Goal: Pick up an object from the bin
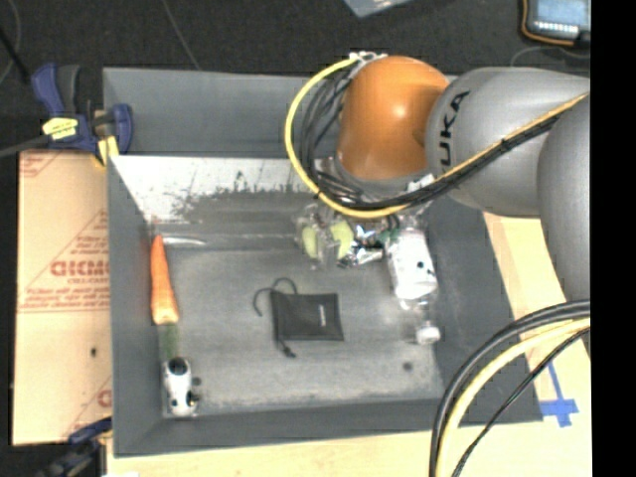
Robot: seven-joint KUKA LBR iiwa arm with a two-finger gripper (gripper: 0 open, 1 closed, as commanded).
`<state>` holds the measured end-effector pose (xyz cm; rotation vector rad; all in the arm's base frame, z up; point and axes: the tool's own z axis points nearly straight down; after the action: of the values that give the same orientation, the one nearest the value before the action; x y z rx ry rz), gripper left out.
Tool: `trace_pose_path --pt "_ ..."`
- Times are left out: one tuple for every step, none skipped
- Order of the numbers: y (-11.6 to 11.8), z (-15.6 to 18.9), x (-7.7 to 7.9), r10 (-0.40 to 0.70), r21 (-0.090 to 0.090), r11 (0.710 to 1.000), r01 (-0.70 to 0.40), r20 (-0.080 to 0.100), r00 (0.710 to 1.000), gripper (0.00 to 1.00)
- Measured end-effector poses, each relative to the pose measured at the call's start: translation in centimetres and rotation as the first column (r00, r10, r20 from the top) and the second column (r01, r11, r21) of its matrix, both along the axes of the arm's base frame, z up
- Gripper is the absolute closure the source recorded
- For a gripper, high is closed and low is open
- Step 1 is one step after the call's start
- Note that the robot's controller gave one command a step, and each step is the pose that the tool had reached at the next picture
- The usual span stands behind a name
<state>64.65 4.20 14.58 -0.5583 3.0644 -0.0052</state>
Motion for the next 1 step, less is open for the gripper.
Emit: trace_pose_path --pt "-1.67 0.36 0.26 -0.059 0.005 0.998 0.059 -0.002 0.998 1.0"
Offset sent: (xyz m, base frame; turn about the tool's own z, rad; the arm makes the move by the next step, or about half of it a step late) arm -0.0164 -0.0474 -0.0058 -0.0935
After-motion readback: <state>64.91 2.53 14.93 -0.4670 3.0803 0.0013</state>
